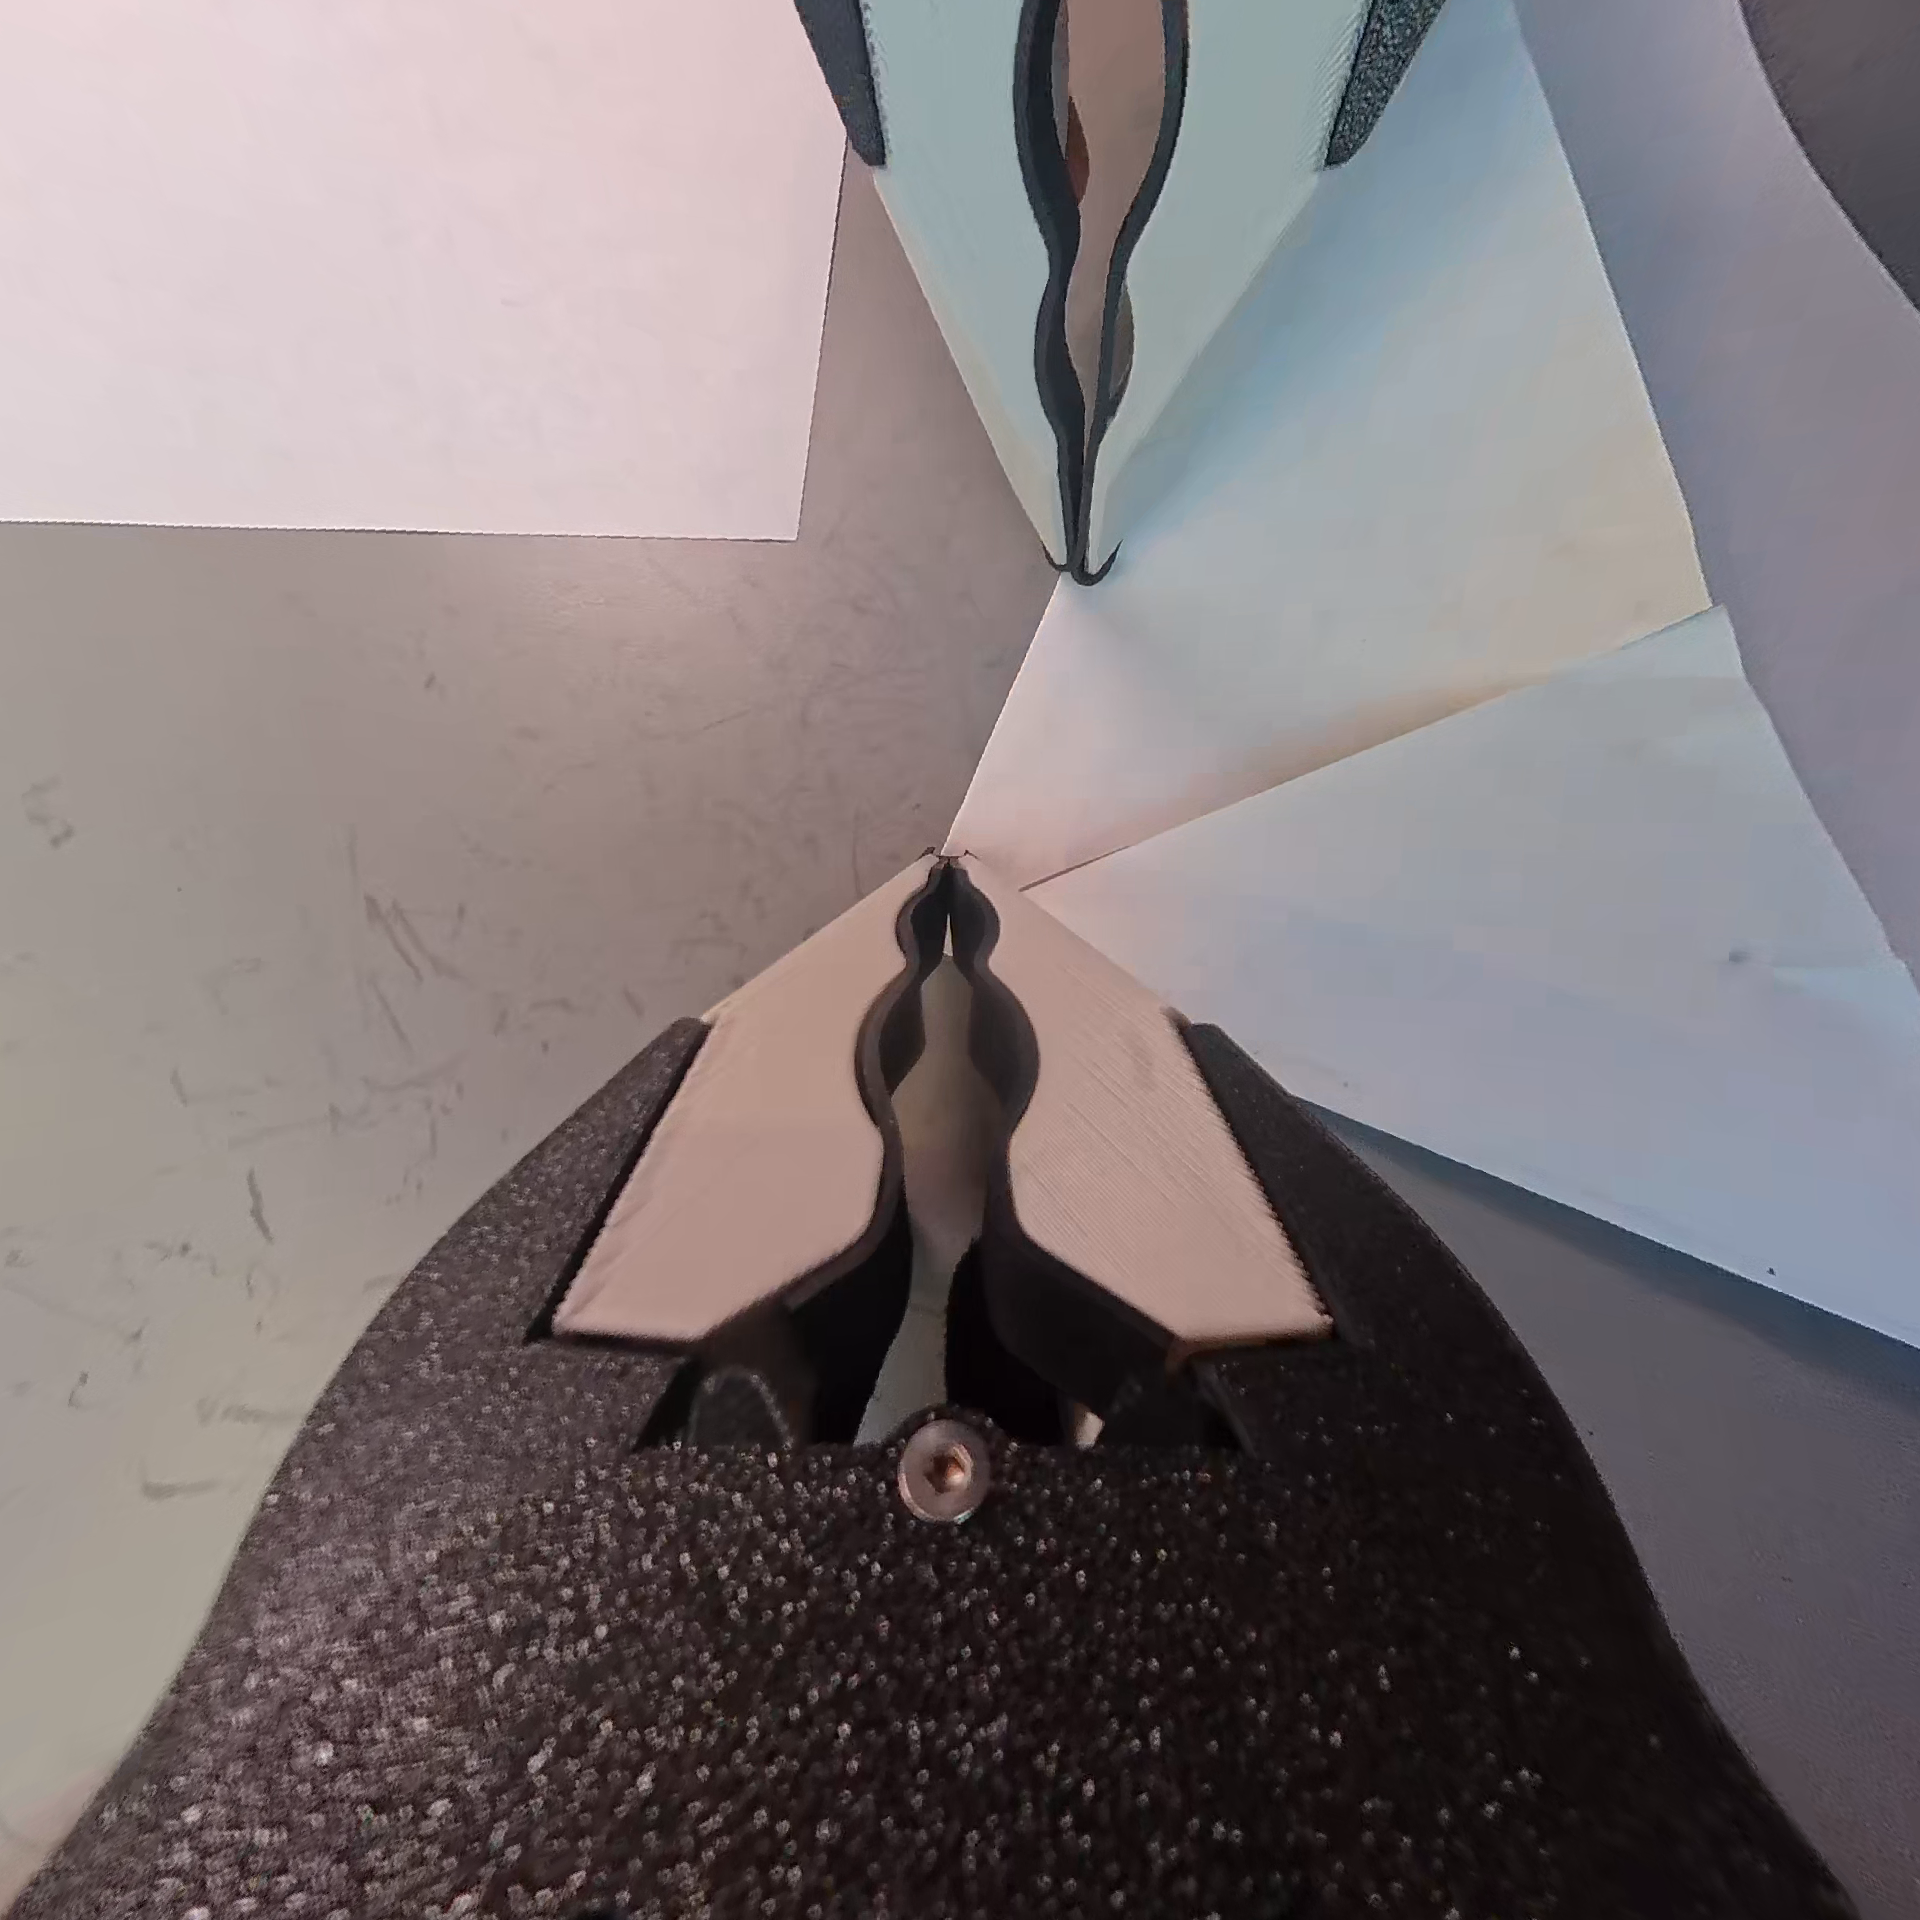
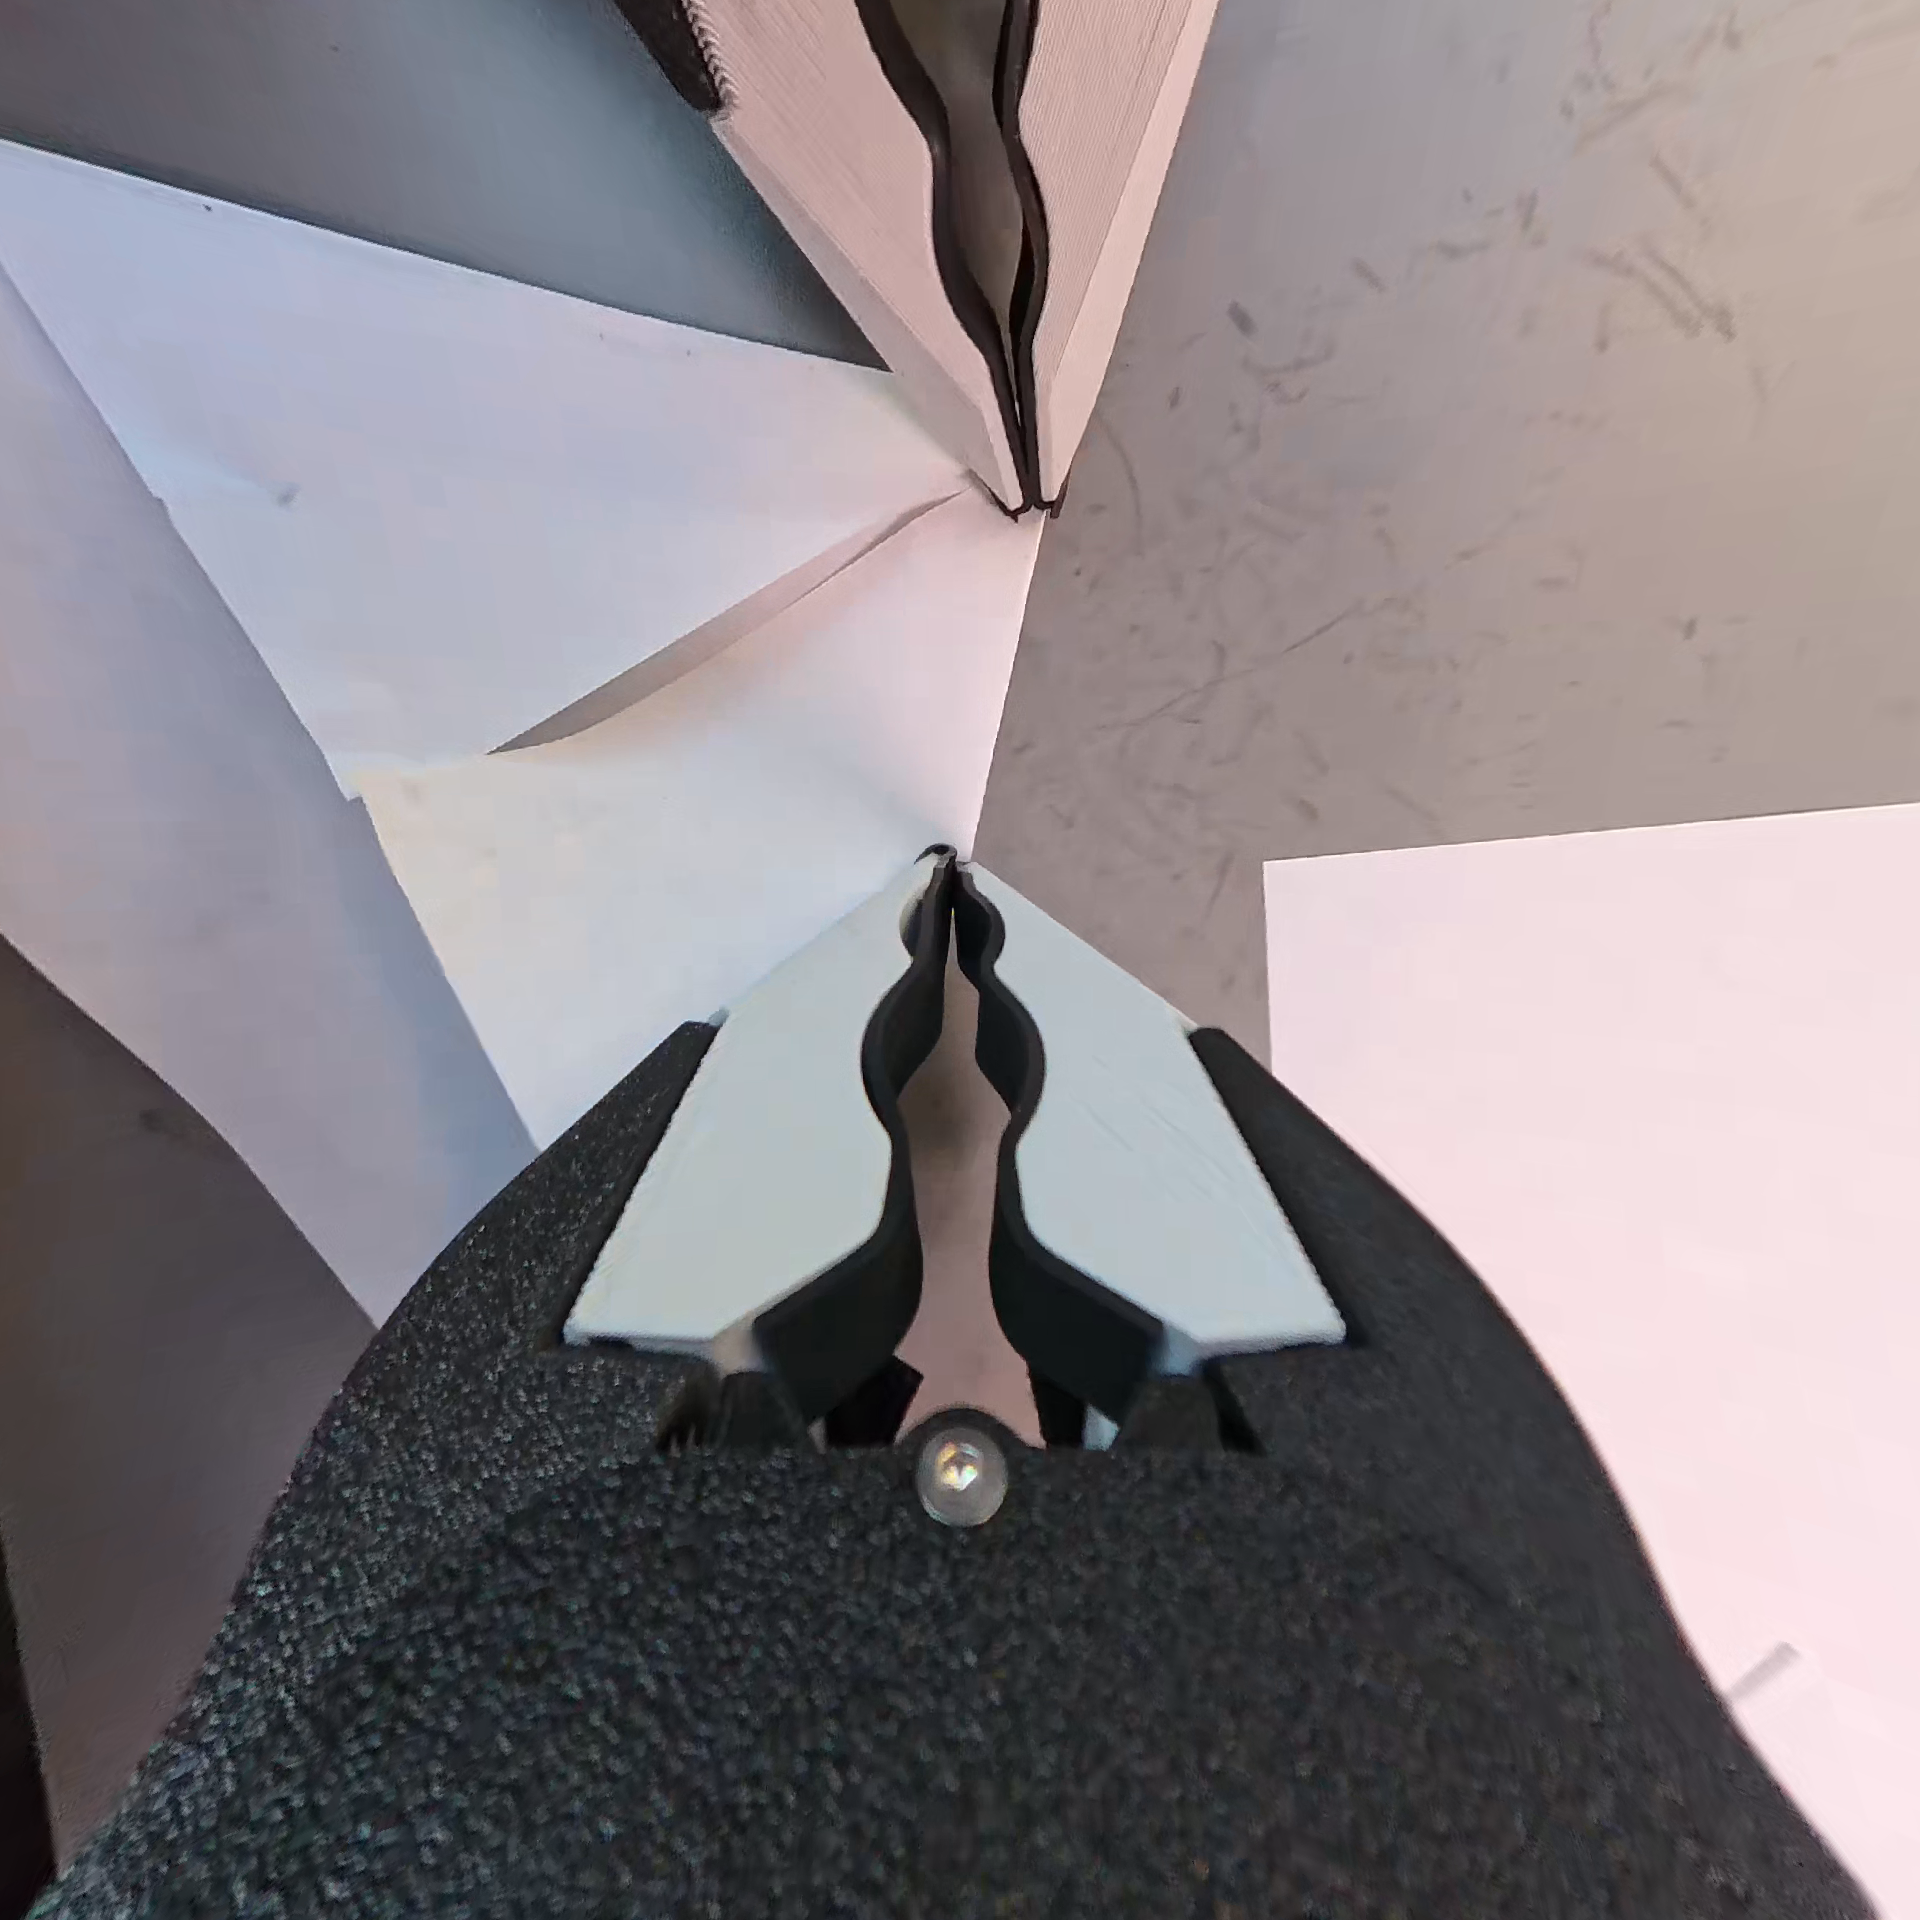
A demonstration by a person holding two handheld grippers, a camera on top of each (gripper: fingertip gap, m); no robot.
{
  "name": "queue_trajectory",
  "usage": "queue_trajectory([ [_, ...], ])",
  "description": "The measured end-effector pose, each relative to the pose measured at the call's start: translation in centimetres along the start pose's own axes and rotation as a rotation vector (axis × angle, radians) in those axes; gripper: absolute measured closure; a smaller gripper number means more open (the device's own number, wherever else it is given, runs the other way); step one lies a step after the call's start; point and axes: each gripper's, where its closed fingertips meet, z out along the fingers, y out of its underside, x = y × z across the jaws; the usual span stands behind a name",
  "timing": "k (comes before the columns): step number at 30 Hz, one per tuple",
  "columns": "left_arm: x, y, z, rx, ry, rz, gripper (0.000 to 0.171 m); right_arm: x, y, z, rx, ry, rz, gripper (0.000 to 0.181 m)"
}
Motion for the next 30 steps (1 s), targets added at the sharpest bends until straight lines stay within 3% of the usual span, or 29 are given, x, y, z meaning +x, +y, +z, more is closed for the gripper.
queue_trajectory([
  [10, 0.0, 0.0, 0.0, 0.007, -0.016, 0.014, 0.171, -0.2, 1.8, -0.7, -0.025, -0.017, 0.12, 0.181],
  [30, -0.1, 0.0, 0.0, 0.004, -0.019, 0.002, 0.171, -0.9, 4.7, -2.3, -0.115, 0.033, 0.137, 0.181],
])
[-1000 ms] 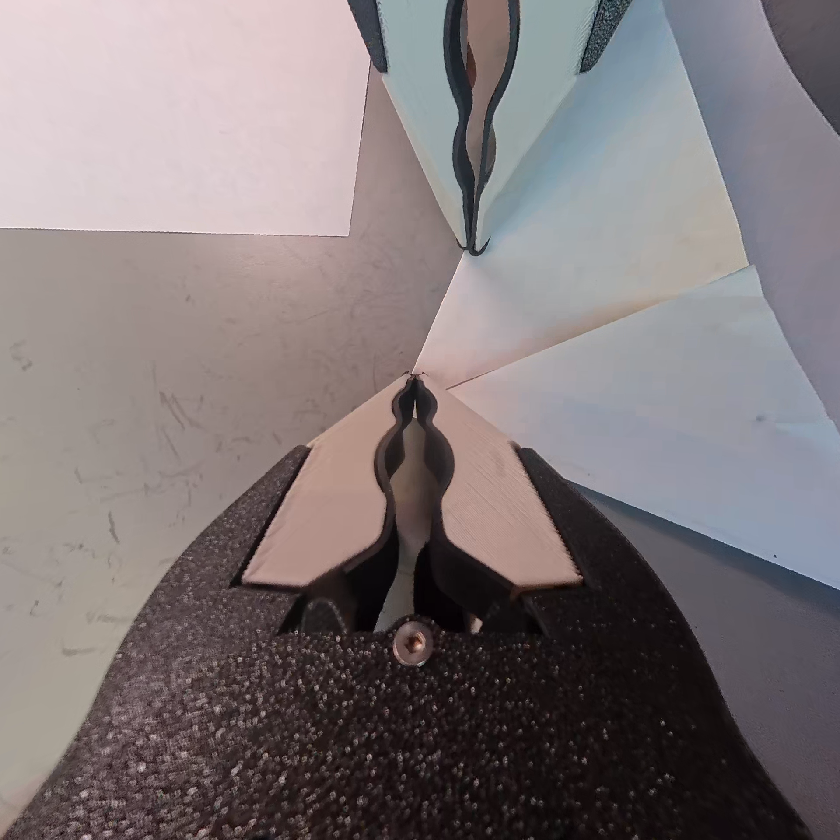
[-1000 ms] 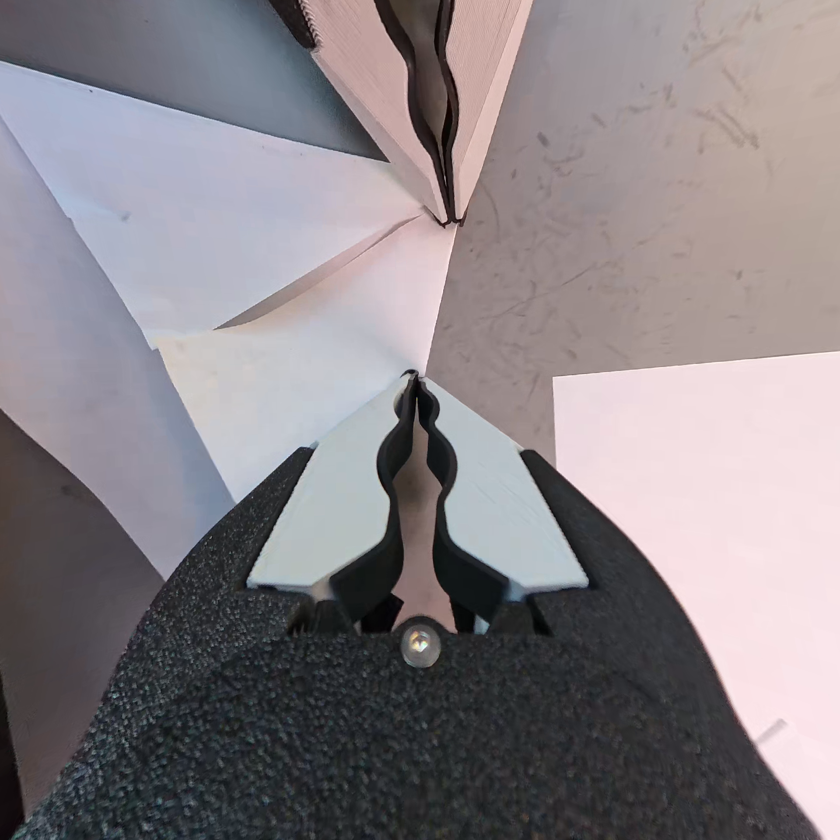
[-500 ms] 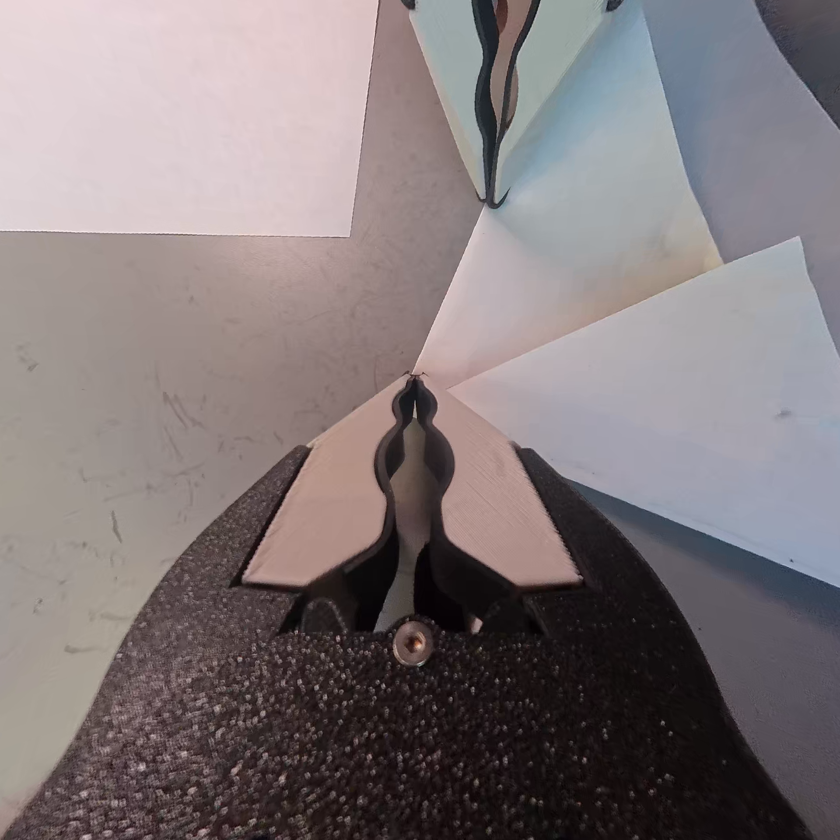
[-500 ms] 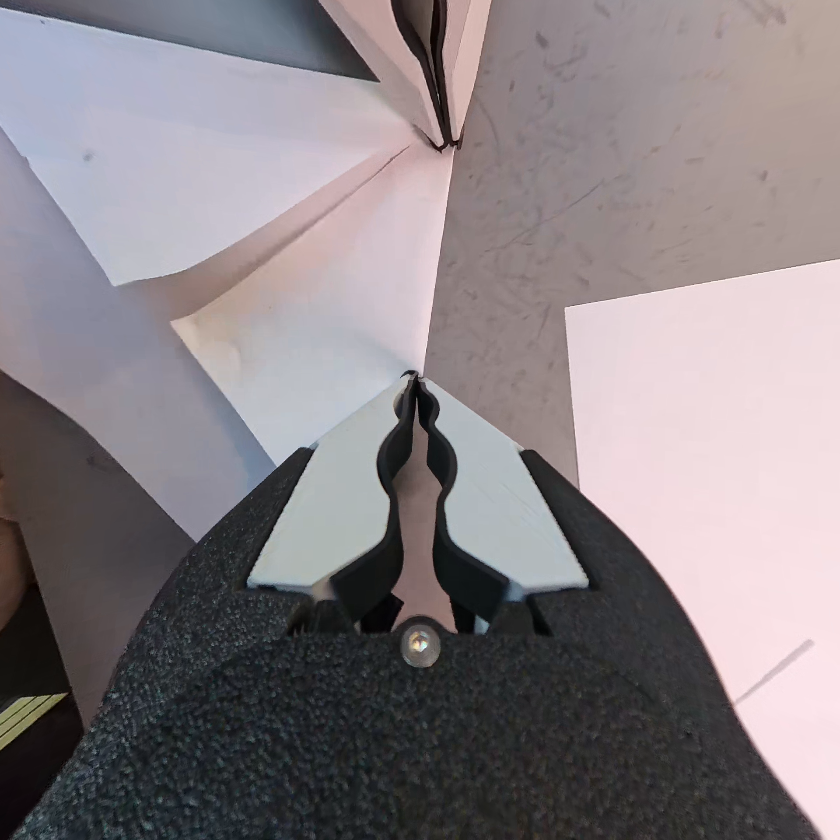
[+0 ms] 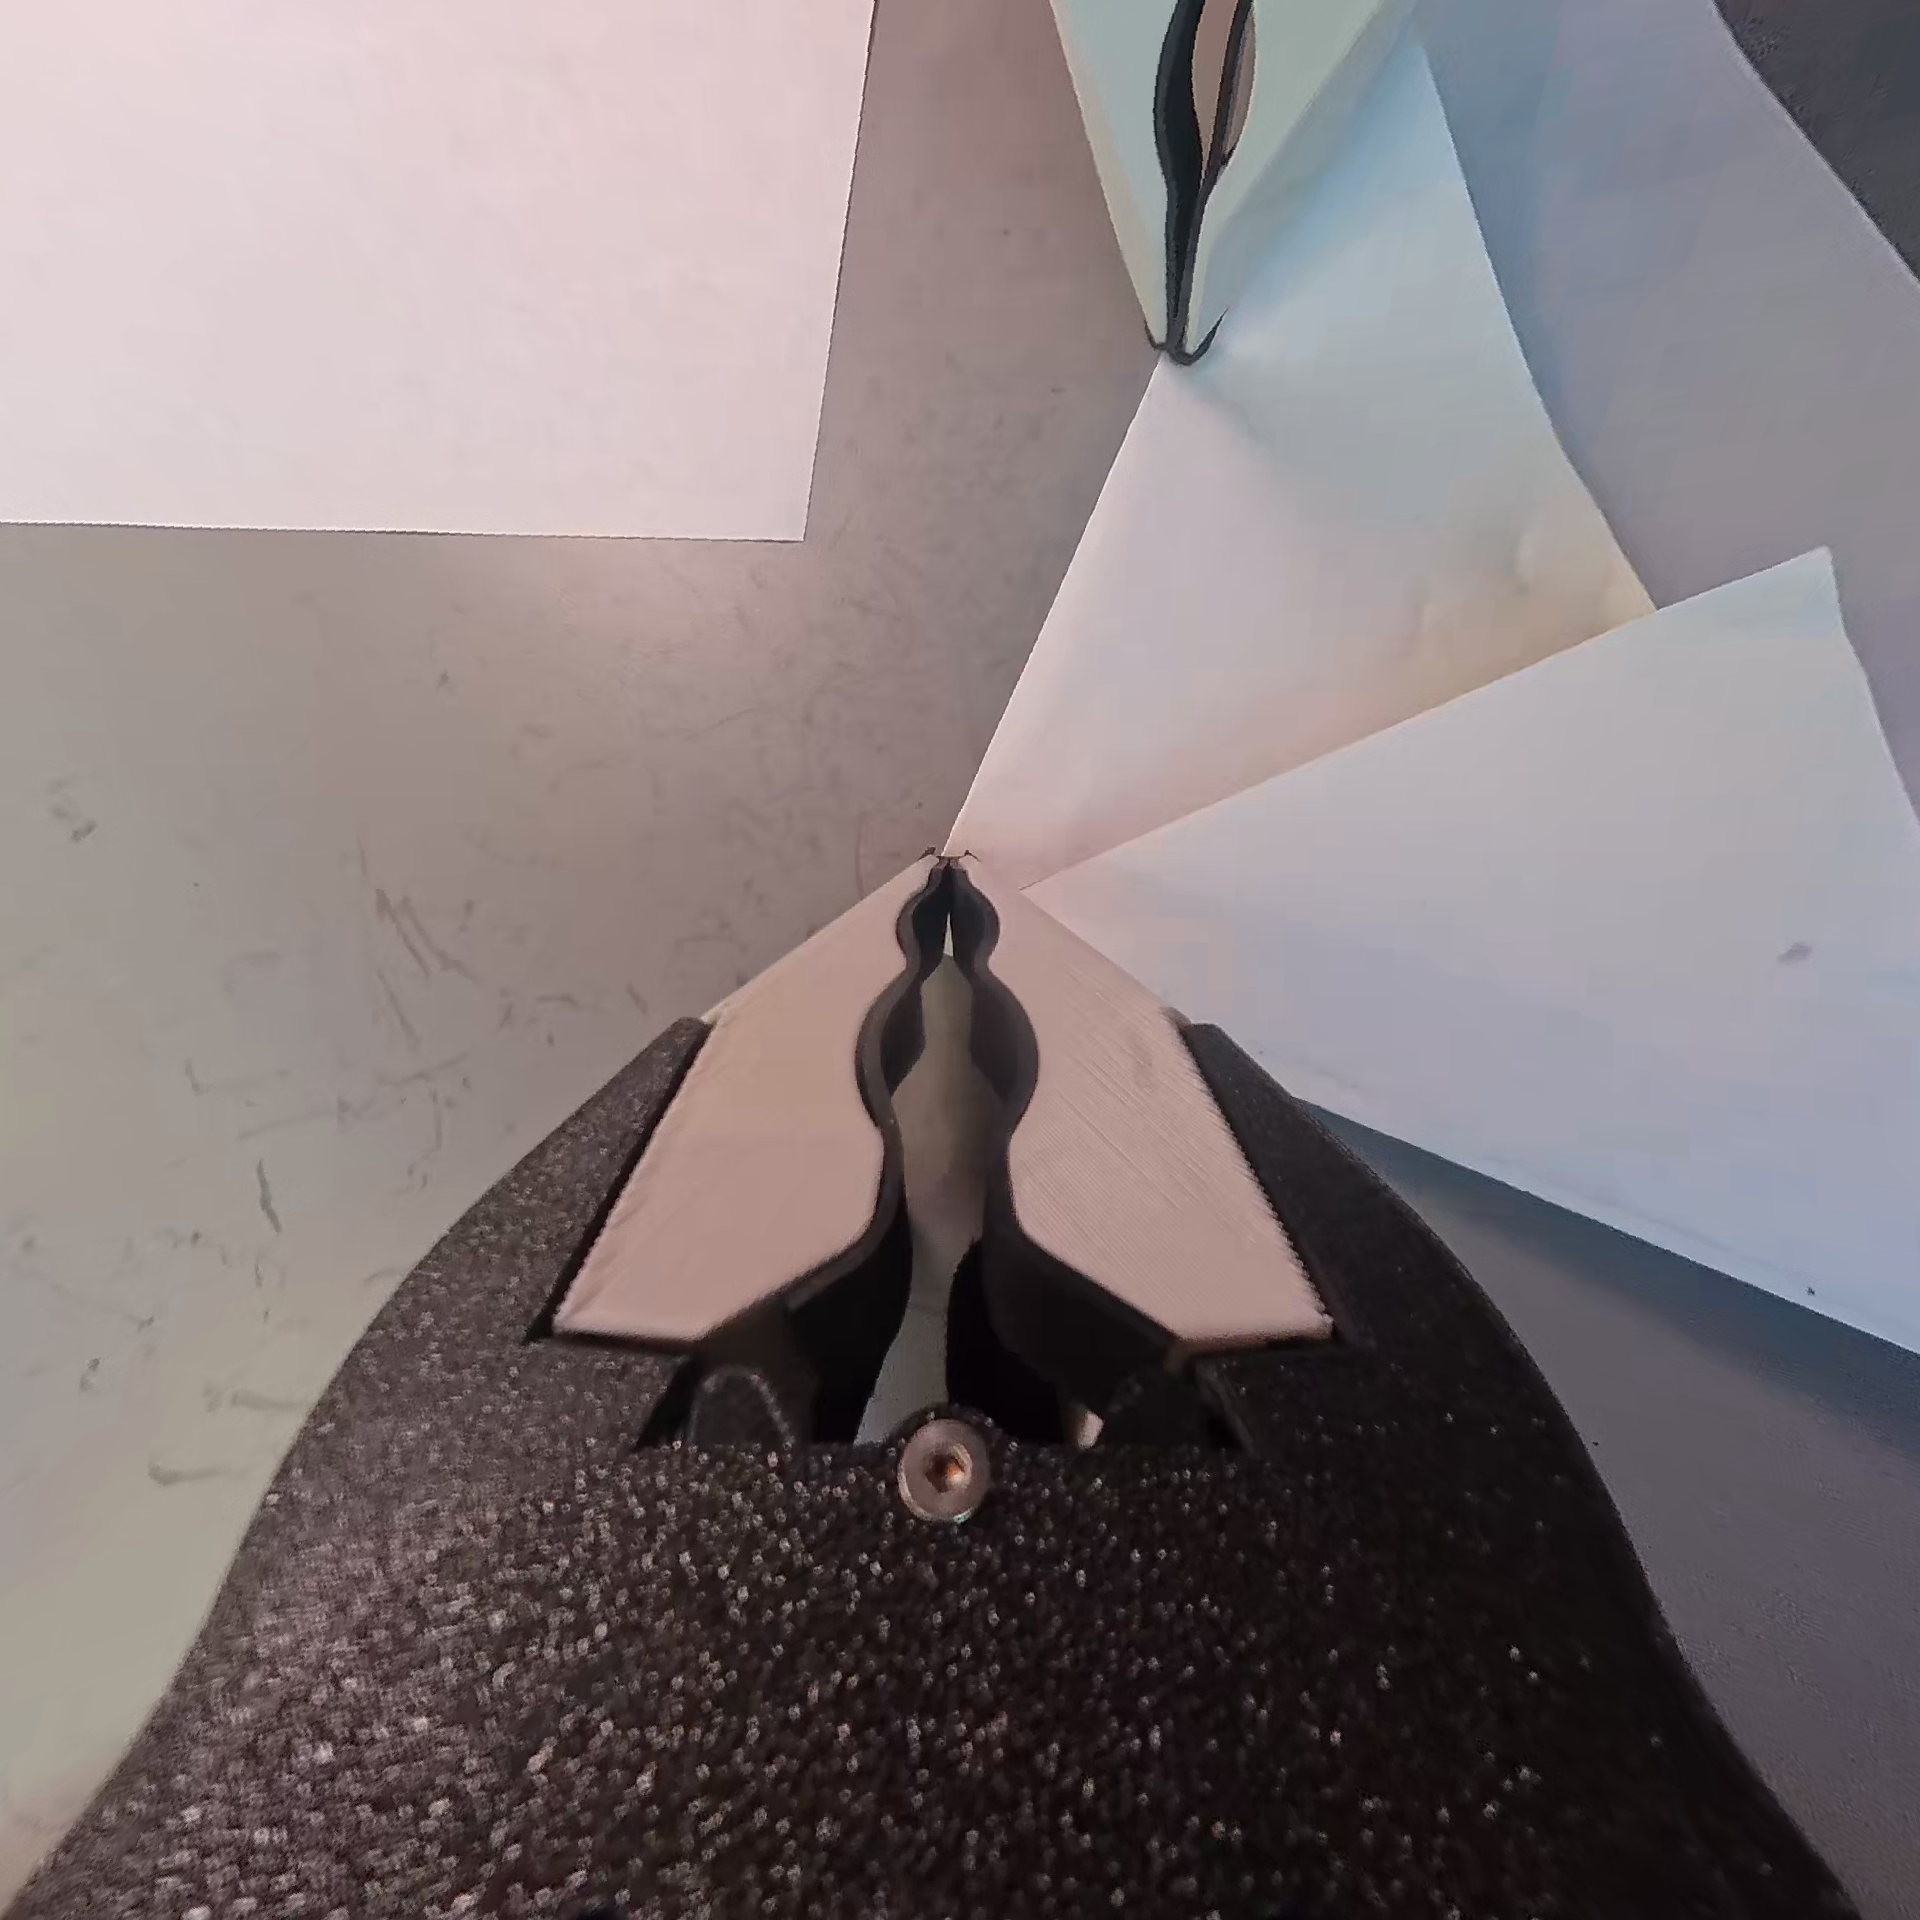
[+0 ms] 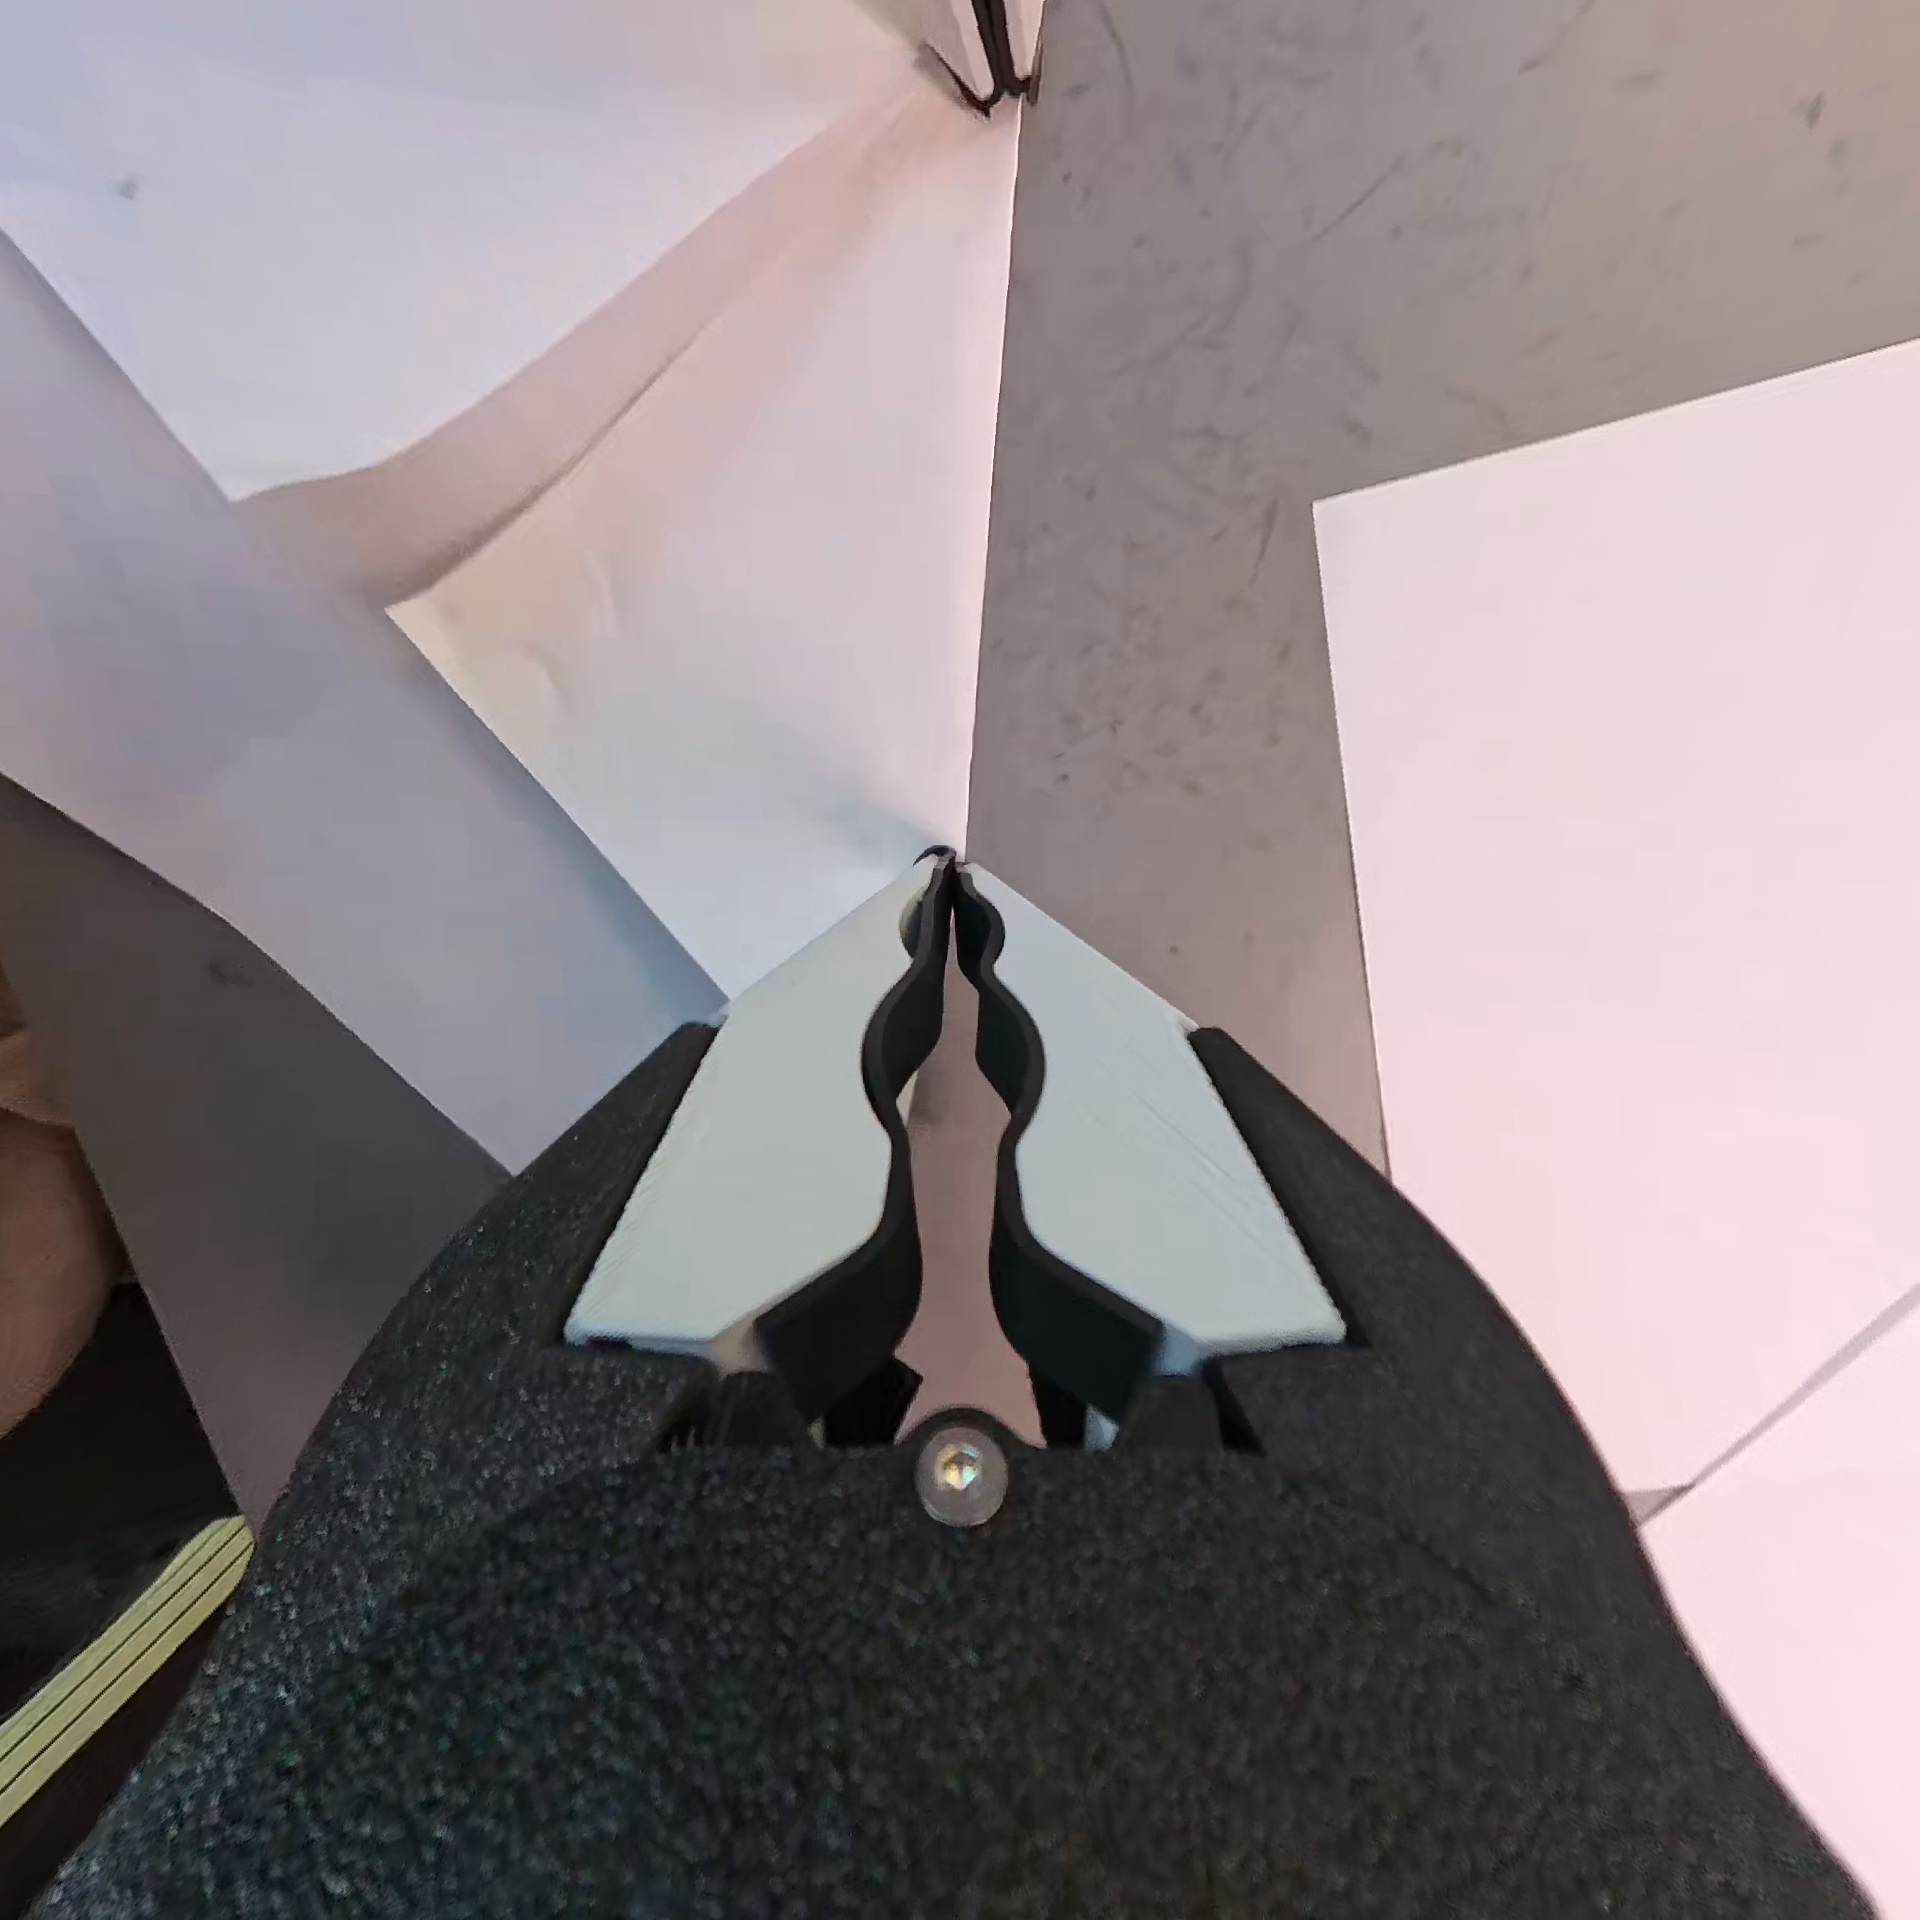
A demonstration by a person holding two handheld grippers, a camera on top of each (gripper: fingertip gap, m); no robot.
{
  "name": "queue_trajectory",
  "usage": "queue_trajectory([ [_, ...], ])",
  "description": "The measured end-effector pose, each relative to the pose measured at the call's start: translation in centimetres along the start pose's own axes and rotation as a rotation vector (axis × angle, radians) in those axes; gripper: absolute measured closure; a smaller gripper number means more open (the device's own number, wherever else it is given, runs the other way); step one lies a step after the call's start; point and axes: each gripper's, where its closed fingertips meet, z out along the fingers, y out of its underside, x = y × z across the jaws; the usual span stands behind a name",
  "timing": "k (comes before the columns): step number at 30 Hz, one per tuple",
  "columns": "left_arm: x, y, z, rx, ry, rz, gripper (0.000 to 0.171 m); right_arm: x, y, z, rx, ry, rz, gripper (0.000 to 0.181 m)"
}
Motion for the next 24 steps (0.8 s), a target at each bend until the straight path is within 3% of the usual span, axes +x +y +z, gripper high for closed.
queue_trajectory([
  [12, 0.0, 0.0, 0.0, -0.001, -0.006, -0.005, 0.171, -0.3, 1.7, -0.4, -0.008, 0.075, -0.01, 0.181],
  [24, -0.1, 0.0, 0.0, 0.002, -0.012, -0.008, 0.171, -0.8, 3.8, -1.0, 0.021, 0.047, 0.085, 0.181],
])
